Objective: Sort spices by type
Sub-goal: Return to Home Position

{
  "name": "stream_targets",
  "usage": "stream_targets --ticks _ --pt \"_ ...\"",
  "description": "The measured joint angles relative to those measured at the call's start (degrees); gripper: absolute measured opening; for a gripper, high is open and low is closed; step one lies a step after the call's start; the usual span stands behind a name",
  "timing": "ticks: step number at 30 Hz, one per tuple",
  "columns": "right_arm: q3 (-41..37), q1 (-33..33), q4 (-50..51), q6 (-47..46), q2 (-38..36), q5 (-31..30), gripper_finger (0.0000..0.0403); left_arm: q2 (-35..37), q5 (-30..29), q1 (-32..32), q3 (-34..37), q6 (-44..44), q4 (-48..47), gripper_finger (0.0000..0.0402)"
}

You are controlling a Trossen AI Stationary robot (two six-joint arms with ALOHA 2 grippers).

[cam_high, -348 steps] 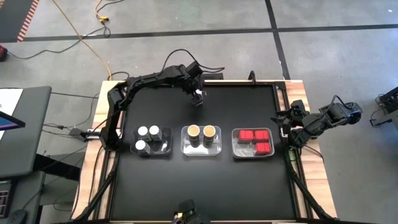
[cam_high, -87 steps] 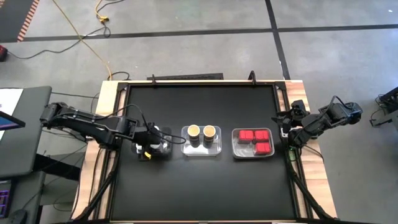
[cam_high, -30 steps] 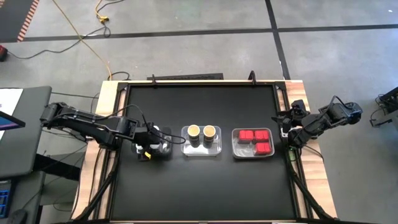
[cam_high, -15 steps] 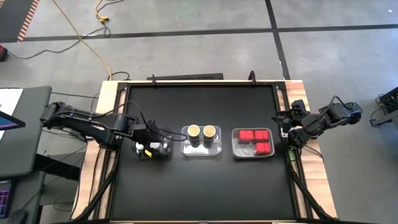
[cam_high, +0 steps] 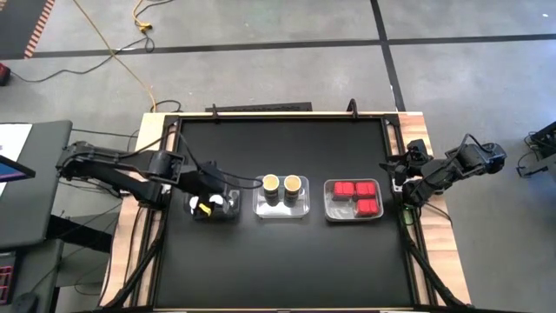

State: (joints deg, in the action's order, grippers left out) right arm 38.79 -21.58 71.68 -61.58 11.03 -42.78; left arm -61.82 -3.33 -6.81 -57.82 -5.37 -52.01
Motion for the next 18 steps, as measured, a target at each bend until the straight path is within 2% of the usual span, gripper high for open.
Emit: stream_targets --ticks 15,18 --pt "0.00 0.00 -0.59 0.04 0.00 0.30 0.0292 0.00 -0.02 0.00 -5.14 0.00 -0.08 0.0282" --pt "0.00 0.00 -2.82 2.73 0.00 0.30 0.0292 0.00 -0.09 0.00 -5.18 -0.73 -0.04 0.0282"
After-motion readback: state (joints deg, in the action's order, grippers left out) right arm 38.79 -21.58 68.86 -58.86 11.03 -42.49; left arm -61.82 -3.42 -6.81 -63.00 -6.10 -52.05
